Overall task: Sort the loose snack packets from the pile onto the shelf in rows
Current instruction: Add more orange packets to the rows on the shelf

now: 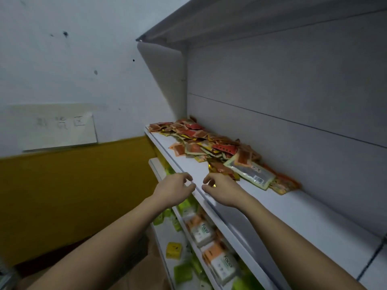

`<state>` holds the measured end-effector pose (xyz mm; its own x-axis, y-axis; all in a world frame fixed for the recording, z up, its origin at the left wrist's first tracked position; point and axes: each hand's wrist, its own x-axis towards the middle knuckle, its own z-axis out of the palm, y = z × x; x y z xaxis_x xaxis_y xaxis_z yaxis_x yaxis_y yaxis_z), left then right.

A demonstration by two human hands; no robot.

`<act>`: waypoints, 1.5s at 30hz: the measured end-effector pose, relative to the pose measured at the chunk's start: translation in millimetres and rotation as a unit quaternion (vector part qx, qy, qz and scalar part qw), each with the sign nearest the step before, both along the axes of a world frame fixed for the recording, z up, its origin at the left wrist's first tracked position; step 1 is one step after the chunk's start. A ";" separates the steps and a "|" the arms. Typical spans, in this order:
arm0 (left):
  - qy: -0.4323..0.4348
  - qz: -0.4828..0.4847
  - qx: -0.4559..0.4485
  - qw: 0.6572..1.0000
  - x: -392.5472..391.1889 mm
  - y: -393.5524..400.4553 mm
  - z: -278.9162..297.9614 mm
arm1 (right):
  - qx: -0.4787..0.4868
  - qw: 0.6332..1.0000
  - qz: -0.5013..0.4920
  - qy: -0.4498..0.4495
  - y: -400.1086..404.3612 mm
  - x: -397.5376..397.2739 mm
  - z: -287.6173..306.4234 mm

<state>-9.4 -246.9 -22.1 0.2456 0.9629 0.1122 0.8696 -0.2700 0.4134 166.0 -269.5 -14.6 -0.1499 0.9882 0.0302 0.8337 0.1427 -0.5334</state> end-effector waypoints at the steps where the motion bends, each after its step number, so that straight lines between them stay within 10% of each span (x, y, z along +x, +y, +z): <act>1: 0.003 -0.013 0.006 1.000 -0.2 21.3 -5.2 | 0.002 1.000 -0.013 -0.003 16.5 -5.5 -4.2; 15: -0.081 -0.189 0.018 0.978 -1.5 248.3 -18.4 | 0.078 0.957 -0.265 0.091 183.0 -4.1 -14.0; 24: -0.190 -0.278 0.124 0.933 89.1 295.8 -50.2 | 0.171 0.818 -0.480 0.267 204.1 84.2 -43.3; 30: -0.182 -0.324 0.227 0.900 139.8 335.4 -46.0 | 0.154 0.817 -0.538 0.138 229.8 126.6 -52.6; 37: -0.099 -0.384 0.068 0.916 173.6 360.1 -28.7 | 0.074 0.835 -0.521 0.159 236.0 136.0 -54.2; 45: -0.217 -0.429 -0.110 0.870 158.8 424.8 31.9 | 0.170 0.739 -0.548 0.353 255.1 127.7 -7.8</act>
